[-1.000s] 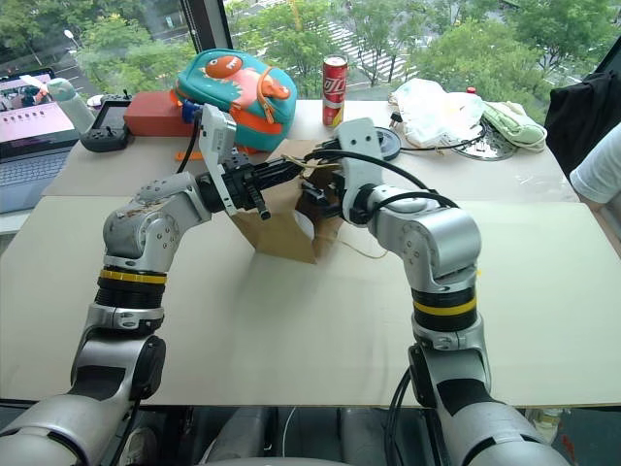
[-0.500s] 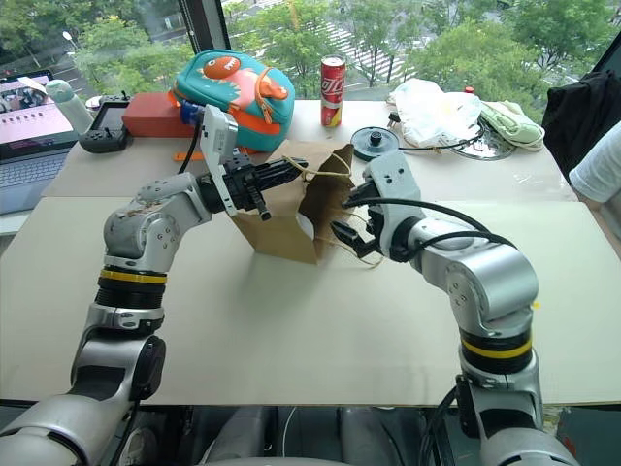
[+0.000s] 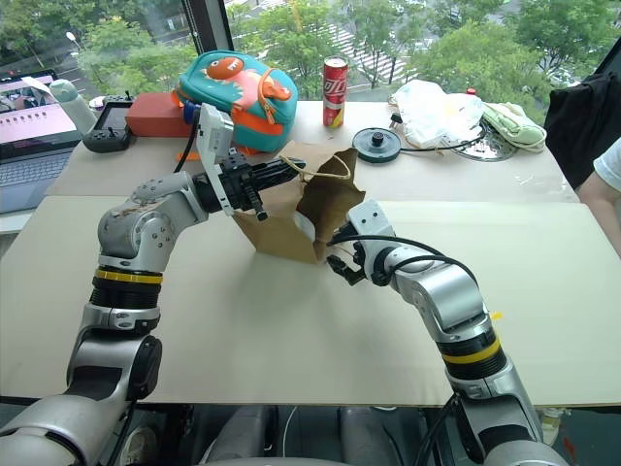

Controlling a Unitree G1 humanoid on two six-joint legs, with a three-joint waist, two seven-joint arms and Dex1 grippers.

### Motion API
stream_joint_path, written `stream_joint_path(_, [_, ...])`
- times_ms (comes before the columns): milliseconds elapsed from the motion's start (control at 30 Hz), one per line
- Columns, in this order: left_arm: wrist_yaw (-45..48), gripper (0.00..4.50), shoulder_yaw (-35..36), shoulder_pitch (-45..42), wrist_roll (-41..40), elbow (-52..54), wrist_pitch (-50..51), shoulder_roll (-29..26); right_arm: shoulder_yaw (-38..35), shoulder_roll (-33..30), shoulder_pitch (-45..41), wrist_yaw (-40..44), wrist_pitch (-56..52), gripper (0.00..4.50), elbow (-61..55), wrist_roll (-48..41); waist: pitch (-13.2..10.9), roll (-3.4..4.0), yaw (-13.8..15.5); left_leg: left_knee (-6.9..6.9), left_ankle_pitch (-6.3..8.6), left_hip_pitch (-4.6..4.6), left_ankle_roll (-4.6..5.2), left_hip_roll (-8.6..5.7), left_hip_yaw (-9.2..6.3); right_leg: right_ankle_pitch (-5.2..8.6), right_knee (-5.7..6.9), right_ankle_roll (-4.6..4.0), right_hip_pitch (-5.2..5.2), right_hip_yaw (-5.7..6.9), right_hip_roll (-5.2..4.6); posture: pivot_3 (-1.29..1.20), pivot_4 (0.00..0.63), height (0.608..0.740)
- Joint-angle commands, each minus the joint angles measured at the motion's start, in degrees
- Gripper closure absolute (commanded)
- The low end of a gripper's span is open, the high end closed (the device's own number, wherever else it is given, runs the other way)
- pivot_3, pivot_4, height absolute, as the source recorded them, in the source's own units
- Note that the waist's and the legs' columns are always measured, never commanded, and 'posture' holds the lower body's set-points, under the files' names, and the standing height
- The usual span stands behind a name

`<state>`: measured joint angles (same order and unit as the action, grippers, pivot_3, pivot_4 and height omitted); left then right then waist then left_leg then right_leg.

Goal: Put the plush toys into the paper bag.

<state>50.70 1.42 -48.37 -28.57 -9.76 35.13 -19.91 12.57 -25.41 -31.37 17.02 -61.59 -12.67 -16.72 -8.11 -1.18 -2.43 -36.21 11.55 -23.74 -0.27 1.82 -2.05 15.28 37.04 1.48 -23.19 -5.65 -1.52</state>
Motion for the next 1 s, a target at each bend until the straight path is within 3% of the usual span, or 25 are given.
stream_joint_path(33, [-0.04,4.5,0.61,-0.3,-0.89,2.52,-0.25,-0.26,0.54,0.25,-0.79,2.12,5.36,0.03,3.92,2.11,0.0,0.0,-0.01,0.01,0.0,0.0,0.0,0.01,0.0,0.0,0.0,0.0,0.0,0.0,0.0,0.0,0.15,0.739])
stream_joint_path(133, [-0.15,4.5,0.75,-0.18,-1.03,2.82,-0.06,-0.43,0.69,0.94,-0.58,3.34,7.07,0.03,7.25,3.06,0.0,0.0,-0.11,0.01,0.0,0.01,0.0,0.01,0.0,0.0,0.01,0.0,0.0,0.0,0.01,0.0,0.15,0.739])
stream_joint_path(233, [-0.45,4.5,0.95,0.12,-1.1,3.25,0.19,-0.63,0.44,1.32,0.59,3.86,8.25,0.79,7.94,3.83,0.0,0.0,-0.17,0.01,0.0,0.05,0.0,0.02,0.0,0.0,0.04,0.0,0.01,0.0,0.02,0.0,0.15,0.739])
stream_joint_path(600, [-0.8,4.5,0.73,0.36,-1.34,3.31,0.06,-0.88,-1.42,2.94,1.78,3.6,6.96,4.45,5.89,4.8,0.0,0.0,-0.11,-0.01,0.0,0.09,0.0,0.02,0.0,0.0,0.06,0.0,0.05,0.0,0.02,0.0,0.15,0.739])
stream_joint_path(1000, [-0.87,4.5,0.84,-0.34,-1.23,2.11,-0.76,-0.24,-10.86,4.42,1.93,0.73,1.21,4.45,-6.69,2.22,0.0,0.0,-0.02,-0.01,0.0,0.05,0.0,0.01,-0.01,0.0,0.06,0.0,0.03,0.0,0.01,0.0,0.15,0.739])
